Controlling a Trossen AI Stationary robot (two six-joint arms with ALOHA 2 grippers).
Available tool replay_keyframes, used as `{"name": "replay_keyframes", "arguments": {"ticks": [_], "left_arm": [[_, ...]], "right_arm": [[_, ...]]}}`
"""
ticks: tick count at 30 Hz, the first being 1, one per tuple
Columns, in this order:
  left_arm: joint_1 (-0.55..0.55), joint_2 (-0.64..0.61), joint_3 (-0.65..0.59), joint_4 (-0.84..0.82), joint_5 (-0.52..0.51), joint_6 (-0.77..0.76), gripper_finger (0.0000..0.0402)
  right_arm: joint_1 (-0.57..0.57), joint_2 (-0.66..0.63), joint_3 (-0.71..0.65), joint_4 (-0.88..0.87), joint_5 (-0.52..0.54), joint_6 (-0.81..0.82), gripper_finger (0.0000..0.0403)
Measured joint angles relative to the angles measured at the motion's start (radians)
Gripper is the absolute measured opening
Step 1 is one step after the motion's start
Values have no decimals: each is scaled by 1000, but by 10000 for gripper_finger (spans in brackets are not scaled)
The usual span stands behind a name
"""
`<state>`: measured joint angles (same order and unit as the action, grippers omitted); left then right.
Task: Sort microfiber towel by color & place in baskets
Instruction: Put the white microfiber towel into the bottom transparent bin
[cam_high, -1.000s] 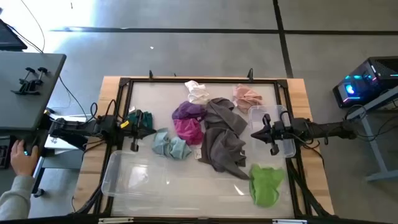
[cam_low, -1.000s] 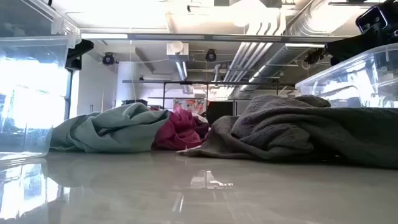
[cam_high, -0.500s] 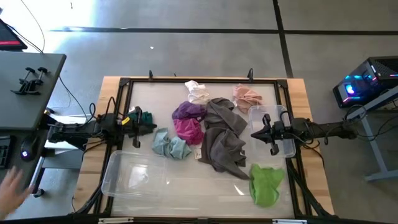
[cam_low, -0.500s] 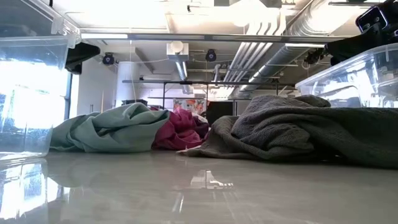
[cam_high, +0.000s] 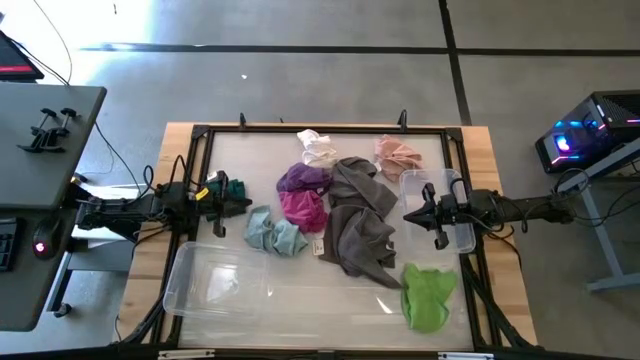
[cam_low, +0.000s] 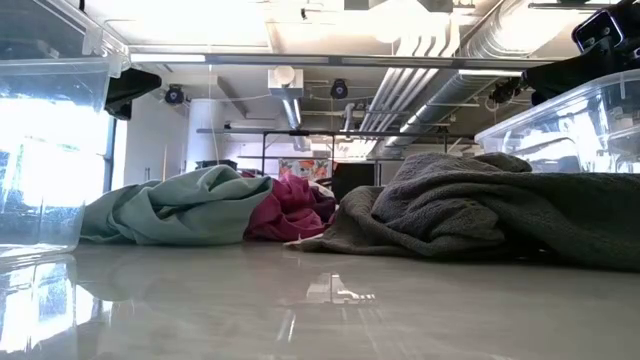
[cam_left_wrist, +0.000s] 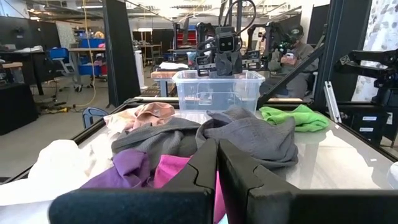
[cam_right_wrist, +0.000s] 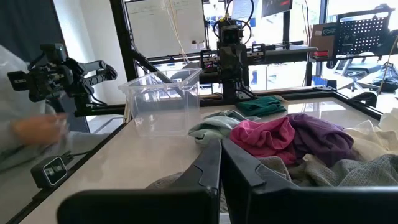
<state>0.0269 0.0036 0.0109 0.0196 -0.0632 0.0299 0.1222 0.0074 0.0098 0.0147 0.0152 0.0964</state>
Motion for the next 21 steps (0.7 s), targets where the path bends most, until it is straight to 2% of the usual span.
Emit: {"name": "replay_keyframes", "arguments": {"ticks": [21], "left_arm": [[0,0,0,8,-2,0,5]], "right_arm": [[0,0,0,0,0,0,0]]}}
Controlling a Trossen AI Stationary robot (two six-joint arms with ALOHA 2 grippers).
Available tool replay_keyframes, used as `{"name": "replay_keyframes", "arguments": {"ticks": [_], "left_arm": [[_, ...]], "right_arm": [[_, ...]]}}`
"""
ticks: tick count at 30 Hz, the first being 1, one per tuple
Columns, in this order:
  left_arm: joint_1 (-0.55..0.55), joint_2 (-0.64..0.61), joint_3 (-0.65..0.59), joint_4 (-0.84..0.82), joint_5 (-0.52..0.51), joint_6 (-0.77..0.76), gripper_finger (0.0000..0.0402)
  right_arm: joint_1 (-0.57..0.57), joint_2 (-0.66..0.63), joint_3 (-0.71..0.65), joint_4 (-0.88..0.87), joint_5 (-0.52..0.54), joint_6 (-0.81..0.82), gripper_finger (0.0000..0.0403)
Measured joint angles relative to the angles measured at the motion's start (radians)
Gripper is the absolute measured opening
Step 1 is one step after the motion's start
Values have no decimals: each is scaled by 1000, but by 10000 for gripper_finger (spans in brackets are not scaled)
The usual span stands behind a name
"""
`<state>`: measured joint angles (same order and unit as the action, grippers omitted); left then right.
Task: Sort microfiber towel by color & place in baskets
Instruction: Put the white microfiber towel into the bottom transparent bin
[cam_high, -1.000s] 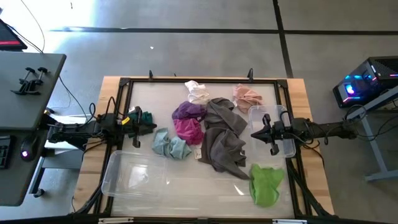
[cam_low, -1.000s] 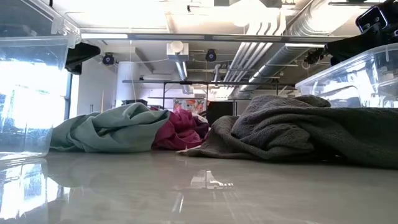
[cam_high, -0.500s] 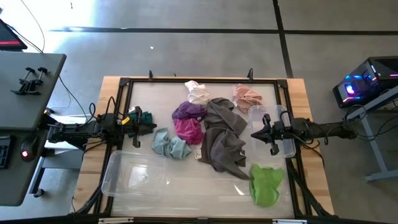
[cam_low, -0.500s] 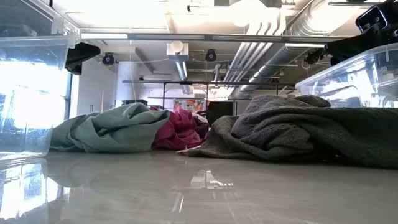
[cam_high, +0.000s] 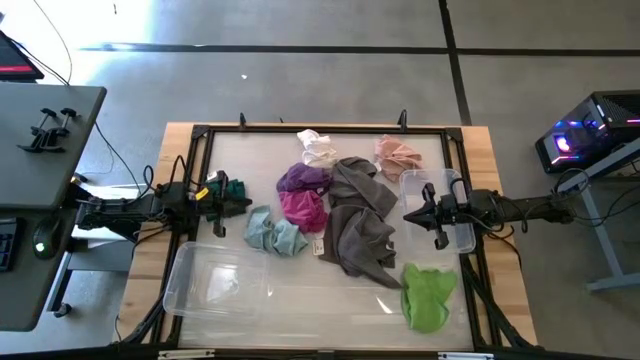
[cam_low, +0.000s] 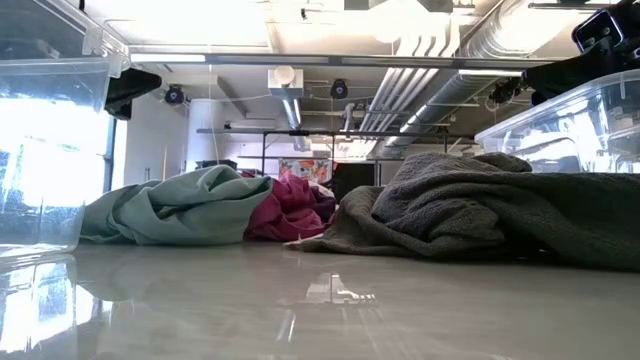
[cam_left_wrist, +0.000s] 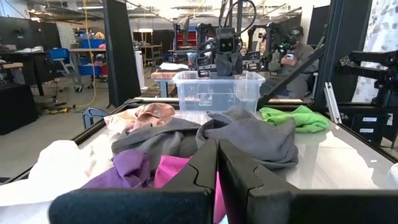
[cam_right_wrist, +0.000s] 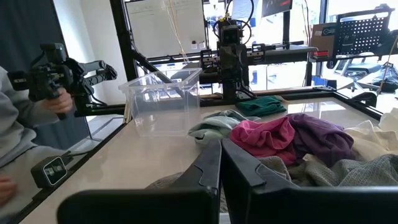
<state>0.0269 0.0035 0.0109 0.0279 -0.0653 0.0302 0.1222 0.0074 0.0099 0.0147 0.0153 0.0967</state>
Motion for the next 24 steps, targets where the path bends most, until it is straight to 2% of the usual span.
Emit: {"name": "replay_keyframes", "arguments": {"ticks": [4,9,17,22,24], "left_arm": [[-1,5,0,32,-16,8,5],[-1,10,0,43,37,102,5],[0,73,0,118,-128,76,5],[0,145,0,190,-166,78,5],[-1,175,0,234,-211,73,5]], "right_arm": [[0,0,0,0,0,0,0],[0,0,0,0,0,0,0],[0,0,0,0,0,0,0],[0,0,0,0,0,0,0],[0,0,0,0,0,0,0]]}}
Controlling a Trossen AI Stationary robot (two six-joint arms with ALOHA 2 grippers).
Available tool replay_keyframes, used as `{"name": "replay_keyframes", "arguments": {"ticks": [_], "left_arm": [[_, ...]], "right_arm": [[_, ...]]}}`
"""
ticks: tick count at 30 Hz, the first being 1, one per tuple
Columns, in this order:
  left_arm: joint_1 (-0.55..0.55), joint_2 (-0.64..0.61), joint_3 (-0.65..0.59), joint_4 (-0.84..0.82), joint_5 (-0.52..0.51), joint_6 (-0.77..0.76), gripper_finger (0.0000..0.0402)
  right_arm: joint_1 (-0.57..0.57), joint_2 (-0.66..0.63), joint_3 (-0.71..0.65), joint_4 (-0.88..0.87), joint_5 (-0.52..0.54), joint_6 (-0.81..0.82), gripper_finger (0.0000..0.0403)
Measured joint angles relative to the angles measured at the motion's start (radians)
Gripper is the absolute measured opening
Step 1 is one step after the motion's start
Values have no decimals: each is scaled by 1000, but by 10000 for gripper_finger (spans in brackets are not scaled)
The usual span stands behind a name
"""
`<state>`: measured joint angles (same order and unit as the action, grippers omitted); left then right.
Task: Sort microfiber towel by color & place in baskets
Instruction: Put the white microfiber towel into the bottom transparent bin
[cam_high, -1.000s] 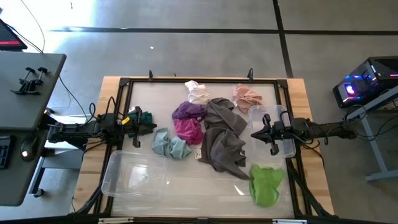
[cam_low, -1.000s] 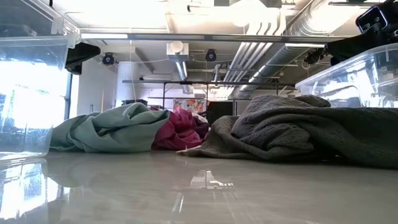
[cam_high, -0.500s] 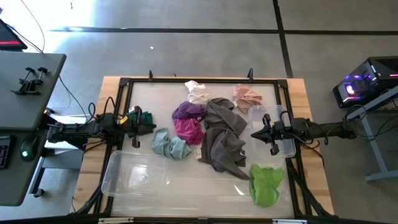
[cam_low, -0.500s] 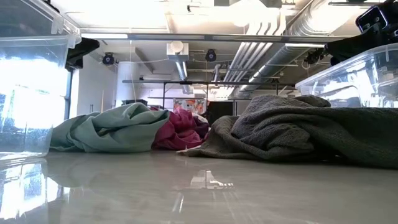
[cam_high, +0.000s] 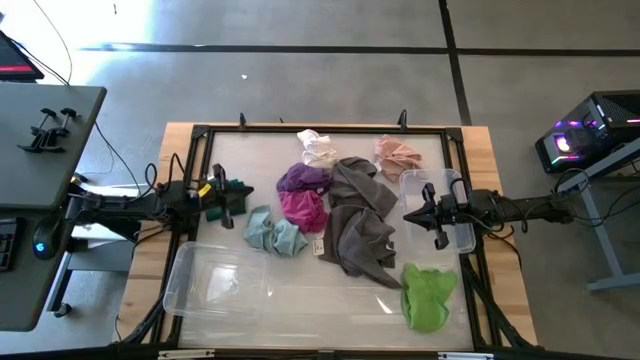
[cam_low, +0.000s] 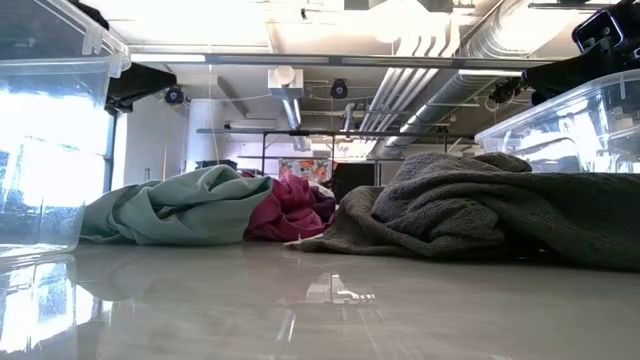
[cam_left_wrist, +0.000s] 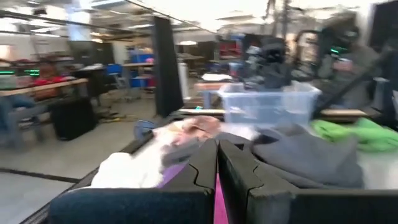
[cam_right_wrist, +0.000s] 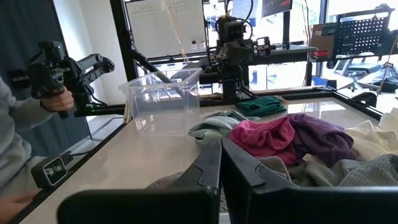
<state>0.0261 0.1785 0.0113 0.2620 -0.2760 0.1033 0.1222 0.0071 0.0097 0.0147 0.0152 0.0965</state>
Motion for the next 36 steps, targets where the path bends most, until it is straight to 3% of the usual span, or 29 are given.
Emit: {"name": "replay_keyframes", "arguments": {"ticks": [4,9,12,18,24,29,36], "left_arm": [[1,51,0,86,-121,-21,5],[0,112,0,280,-159,-17,5],[0,167,18,368,-264,-13,5],[1,376,126,361,-385,-54,5],[36,687,357,206,-453,-66,5],[144,947,603,7,-414,-66,17],[316,1252,1008,-386,-123,-66,94]], "right_arm": [[0,0,0,0,0,0,0],[0,0,0,0,0,0,0],[0,0,0,0,0,0,0],[0,0,0,0,0,0,0],[0,0,0,0,0,0,0],[0,0,0,0,0,0,0],[0,0,0,0,0,0,0]]}}
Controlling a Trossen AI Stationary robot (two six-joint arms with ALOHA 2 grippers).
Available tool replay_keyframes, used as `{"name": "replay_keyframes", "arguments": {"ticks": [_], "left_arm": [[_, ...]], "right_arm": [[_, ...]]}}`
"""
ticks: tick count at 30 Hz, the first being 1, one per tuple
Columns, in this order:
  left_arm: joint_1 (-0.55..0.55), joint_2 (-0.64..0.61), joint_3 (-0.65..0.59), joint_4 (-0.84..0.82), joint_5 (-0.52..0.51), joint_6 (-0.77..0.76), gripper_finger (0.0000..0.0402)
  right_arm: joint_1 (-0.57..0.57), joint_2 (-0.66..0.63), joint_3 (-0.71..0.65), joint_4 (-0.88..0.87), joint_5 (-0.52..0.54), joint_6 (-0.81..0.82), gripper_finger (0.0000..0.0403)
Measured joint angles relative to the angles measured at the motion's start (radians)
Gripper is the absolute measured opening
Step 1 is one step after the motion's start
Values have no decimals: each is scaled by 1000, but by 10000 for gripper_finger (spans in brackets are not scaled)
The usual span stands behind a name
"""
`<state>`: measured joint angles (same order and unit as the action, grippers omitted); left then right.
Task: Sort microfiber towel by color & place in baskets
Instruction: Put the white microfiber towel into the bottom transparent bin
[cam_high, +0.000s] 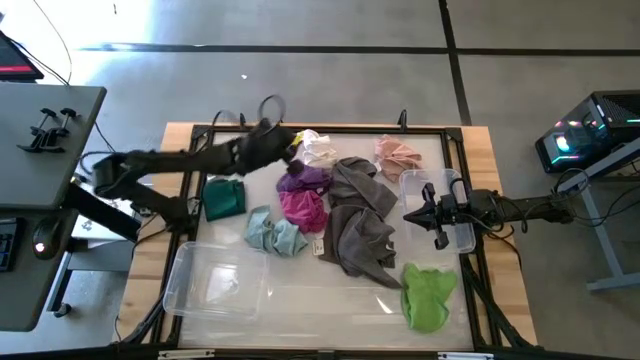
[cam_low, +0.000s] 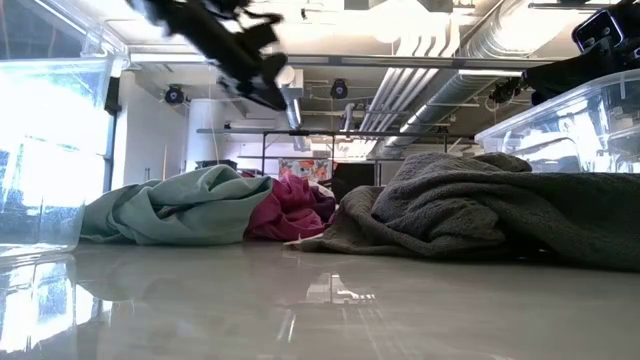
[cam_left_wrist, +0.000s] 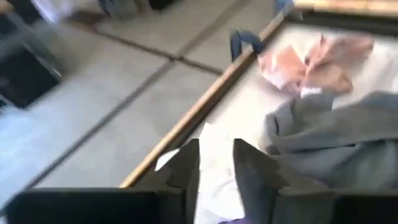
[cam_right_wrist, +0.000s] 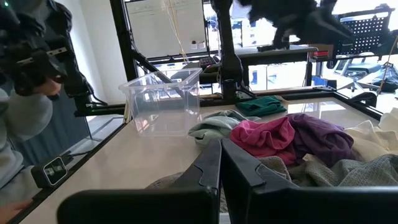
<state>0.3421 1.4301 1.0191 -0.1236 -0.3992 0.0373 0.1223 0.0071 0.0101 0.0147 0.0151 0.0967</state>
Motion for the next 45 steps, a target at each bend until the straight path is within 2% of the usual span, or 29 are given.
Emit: {"name": "replay_keyframes", "arguments": {"ticks": [6,10,15,21,28,31,34,37,41,45], "left_arm": [[101,238,309,-278,203,24,174],[153,380,484,-431,238,19,209],[191,541,665,-580,286,16,223],[202,685,779,-680,291,16,223],[207,758,797,-698,324,17,222],[207,773,798,-701,352,30,207],[207,775,795,-703,358,68,173],[204,773,795,-702,368,118,117],[203,767,795,-702,413,190,22],[189,721,795,-702,408,201,11]], "right_arm": [[0,0,0,0,0,0,0],[0,0,0,0,0,0,0],[0,0,0,0,0,0,0],[0,0,0,0,0,0,0],[0,0,0,0,0,0,0],[0,0,0,0,0,0,0],[0,0,0,0,0,0,0],[0,0,0,0,0,0,0],[0,0,0,0,0,0,0],[0,0,0,0,0,0,0]]}}
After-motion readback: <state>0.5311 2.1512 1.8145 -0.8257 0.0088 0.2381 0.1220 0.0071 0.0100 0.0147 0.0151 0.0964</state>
